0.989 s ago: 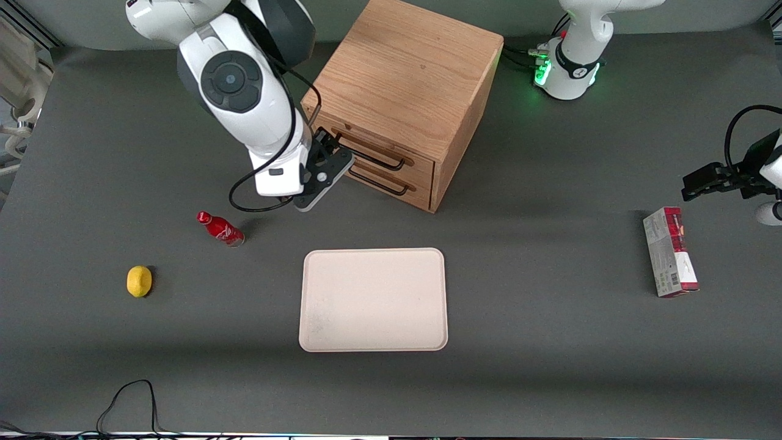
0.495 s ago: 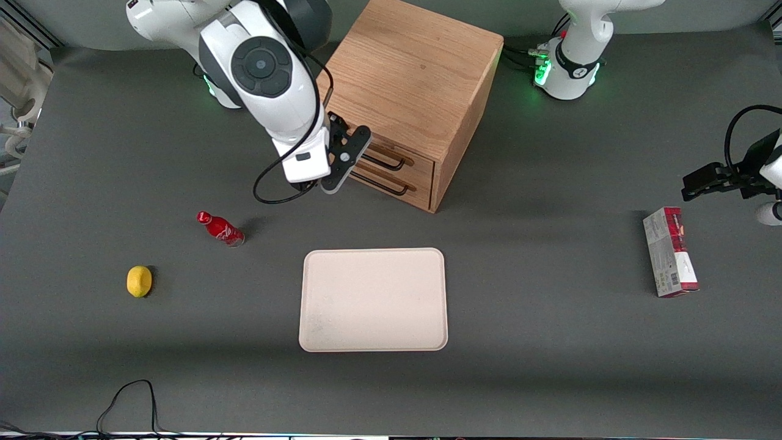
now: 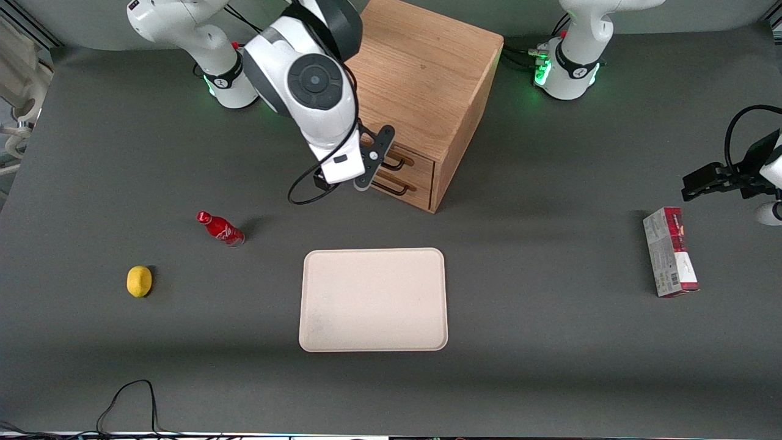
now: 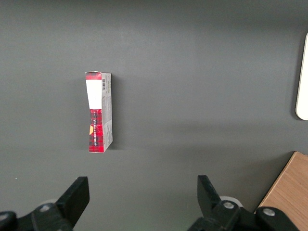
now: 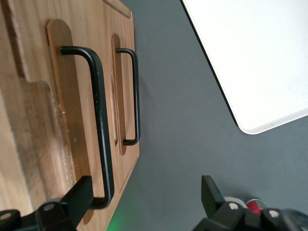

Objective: Open upper drawer
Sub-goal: 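Move the right gripper toward the upper drawer's black handle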

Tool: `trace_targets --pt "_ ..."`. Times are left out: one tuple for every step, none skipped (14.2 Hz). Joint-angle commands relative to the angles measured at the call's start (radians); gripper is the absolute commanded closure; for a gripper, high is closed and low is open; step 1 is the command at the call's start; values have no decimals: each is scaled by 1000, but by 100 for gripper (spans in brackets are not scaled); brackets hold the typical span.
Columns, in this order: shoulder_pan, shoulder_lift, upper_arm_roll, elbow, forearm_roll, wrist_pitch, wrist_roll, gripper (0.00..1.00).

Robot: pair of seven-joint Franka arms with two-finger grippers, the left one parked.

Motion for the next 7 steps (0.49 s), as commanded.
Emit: trace_targets --pt "23 29 -9 33 -26 -7 -21 0" --pt "21 30 -9 33 -23 -4 -21 0" --pt "21 41 -9 34 -21 -4 -21 0" --pt "23 45 -9 45 -19 -2 -19 0" --pt "21 59 -9 56 -18 -1 -19 0" --pt "21 65 -9 68 -15 3 -18 0" --pt "21 71 -9 73 -15 4 -18 0"
